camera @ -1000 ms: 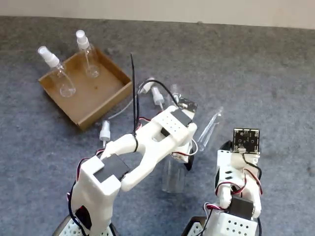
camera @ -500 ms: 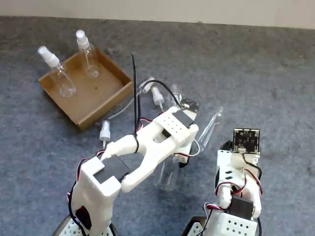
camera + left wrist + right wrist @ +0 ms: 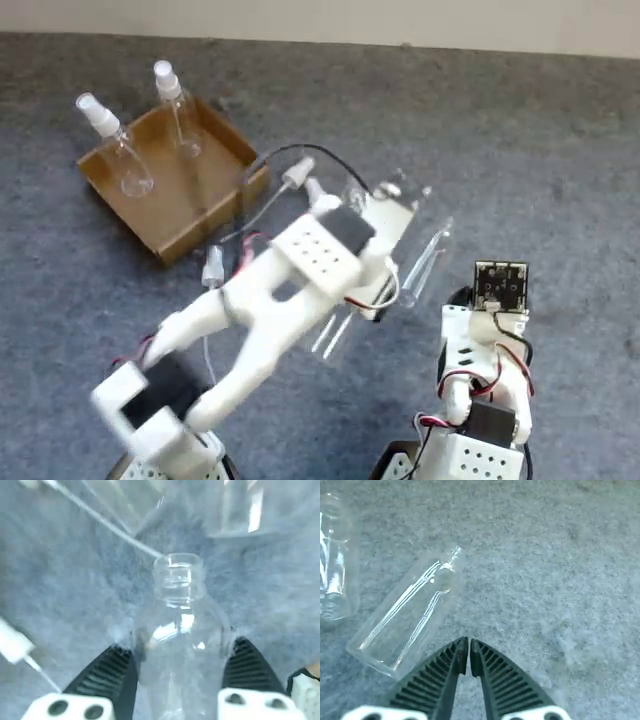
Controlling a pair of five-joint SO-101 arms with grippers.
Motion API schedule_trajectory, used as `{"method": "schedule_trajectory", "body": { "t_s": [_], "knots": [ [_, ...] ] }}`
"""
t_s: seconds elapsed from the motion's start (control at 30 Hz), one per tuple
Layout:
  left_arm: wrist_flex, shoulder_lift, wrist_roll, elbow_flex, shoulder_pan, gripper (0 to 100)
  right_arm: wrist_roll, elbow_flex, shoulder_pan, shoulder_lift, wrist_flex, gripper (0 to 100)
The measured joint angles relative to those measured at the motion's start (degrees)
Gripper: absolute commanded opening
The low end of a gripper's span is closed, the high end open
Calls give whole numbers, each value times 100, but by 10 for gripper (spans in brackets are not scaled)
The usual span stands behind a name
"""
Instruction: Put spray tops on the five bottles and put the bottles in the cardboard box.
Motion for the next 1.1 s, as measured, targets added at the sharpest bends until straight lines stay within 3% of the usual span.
{"method": "schedule_trajectory", "body": {
  "t_s": [0.23,0.6,0.83,1.03,1.1],
  "knots": [
    [105,-1873,-879,0,-703,66,0,0,-18,0,0,13],
    [1002,-3516,-976,0,-1978,64,0,0,-396,0,0,13],
    [1495,-4879,-976,0,-2040,63,0,0,-404,0,0,13],
    [1468,-5389,-1037,712,-2611,64,0,-53,-536,0,290,13],
    [1081,-5424,-1371,1196,-2919,63,0,-114,-730,0,440,14]
  ]
}}
